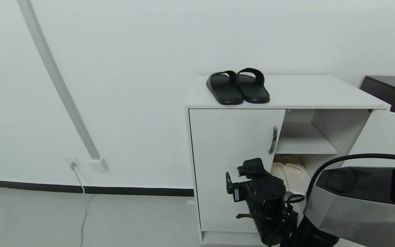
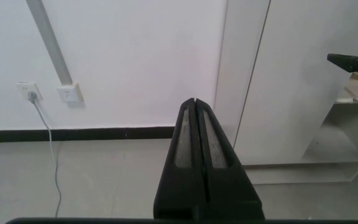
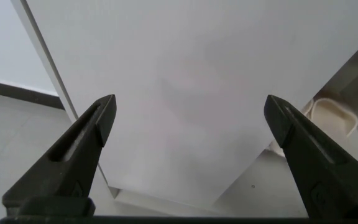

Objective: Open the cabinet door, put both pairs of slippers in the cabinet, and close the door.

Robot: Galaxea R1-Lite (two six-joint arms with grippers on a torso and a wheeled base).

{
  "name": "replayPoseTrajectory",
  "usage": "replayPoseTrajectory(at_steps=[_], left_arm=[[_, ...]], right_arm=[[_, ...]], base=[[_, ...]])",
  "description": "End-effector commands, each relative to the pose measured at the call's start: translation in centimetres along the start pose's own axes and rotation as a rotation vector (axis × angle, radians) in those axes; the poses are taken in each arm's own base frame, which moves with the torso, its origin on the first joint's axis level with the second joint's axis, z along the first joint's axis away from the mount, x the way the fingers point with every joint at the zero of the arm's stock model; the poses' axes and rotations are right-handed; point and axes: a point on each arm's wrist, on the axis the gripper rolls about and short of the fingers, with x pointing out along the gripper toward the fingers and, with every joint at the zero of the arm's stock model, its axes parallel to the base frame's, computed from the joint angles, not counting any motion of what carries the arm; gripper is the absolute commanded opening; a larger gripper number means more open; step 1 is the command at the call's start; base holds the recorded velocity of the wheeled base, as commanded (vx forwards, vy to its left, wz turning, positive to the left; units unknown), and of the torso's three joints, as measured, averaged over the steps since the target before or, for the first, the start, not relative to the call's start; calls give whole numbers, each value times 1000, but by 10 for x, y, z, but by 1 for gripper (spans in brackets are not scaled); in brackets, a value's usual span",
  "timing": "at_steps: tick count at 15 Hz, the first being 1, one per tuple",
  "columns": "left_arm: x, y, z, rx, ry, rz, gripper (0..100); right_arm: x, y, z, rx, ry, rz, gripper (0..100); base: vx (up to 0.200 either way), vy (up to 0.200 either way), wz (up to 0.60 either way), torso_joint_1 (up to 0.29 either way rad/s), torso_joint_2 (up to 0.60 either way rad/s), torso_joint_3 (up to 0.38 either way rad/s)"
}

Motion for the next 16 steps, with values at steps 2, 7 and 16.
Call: replayPoseTrajectory(at_steps=[2,7,16], left_arm=[[0,0,0,0,1,0,0],[0,0,0,0,1,0,0],[0,0,0,0,1,0,0]], right_arm=[[0,1,-2,-3,3,2,100],[0,1,-2,-3,3,2,100],[-1,0,-3,-12,8,3,100]], base=[[0,0,0,171,-483,-325],[0,0,0,191,-503,-319],[0,0,0,236,-555,-328]])
